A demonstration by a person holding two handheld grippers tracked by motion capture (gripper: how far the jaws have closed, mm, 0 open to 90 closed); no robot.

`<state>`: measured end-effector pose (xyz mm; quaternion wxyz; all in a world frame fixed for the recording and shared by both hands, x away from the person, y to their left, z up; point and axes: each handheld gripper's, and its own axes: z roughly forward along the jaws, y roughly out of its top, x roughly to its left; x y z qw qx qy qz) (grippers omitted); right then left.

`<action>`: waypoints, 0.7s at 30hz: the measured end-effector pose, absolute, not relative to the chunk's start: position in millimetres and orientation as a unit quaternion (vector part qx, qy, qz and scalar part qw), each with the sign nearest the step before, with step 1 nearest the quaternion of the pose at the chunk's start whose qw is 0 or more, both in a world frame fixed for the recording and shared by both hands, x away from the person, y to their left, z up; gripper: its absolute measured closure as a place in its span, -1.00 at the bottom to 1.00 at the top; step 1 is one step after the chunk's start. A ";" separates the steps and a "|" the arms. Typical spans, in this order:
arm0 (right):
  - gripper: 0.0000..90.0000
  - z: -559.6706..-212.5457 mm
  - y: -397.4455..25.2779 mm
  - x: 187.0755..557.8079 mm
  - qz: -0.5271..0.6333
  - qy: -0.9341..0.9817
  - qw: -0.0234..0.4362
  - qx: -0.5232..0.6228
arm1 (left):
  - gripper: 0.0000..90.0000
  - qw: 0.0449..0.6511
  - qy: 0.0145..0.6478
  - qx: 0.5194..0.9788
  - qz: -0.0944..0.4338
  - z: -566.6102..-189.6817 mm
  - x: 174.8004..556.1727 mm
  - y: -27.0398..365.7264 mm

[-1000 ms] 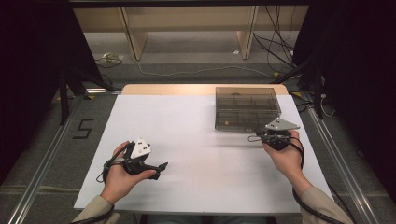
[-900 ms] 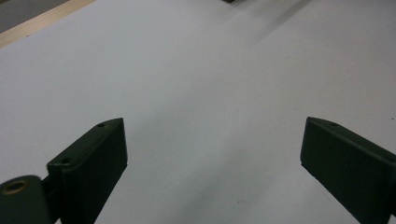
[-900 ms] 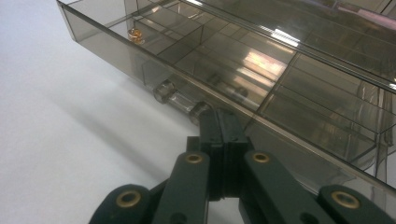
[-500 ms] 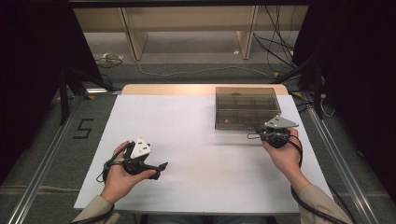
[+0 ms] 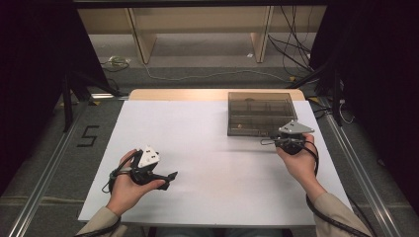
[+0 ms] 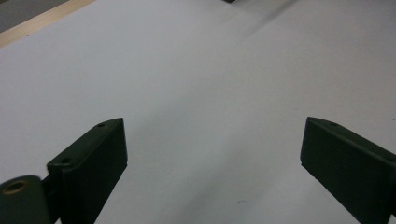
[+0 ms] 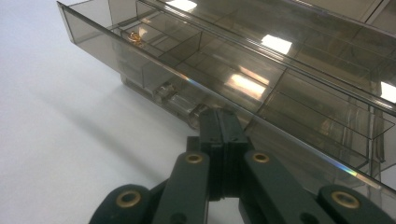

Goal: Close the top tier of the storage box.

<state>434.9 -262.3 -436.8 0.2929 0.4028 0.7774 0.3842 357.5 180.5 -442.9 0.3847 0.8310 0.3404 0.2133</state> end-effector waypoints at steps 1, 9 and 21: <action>1.00 -436.7 -262.2 435.2 0.384 0.778 0.293 0.402 | -0.84 0.385 0.341 0.831 0.213 -443.0 357.5 180.4; 1.00 -436.5 -260.8 438.4 0.383 0.776 0.299 0.403 | -0.84 0.385 0.341 0.831 0.213 -443.2 357.6 180.4; 1.00 -436.1 -259.5 443.0 0.378 0.775 0.307 0.403 | -0.84 0.385 0.341 0.831 0.213 -443.4 357.7 180.6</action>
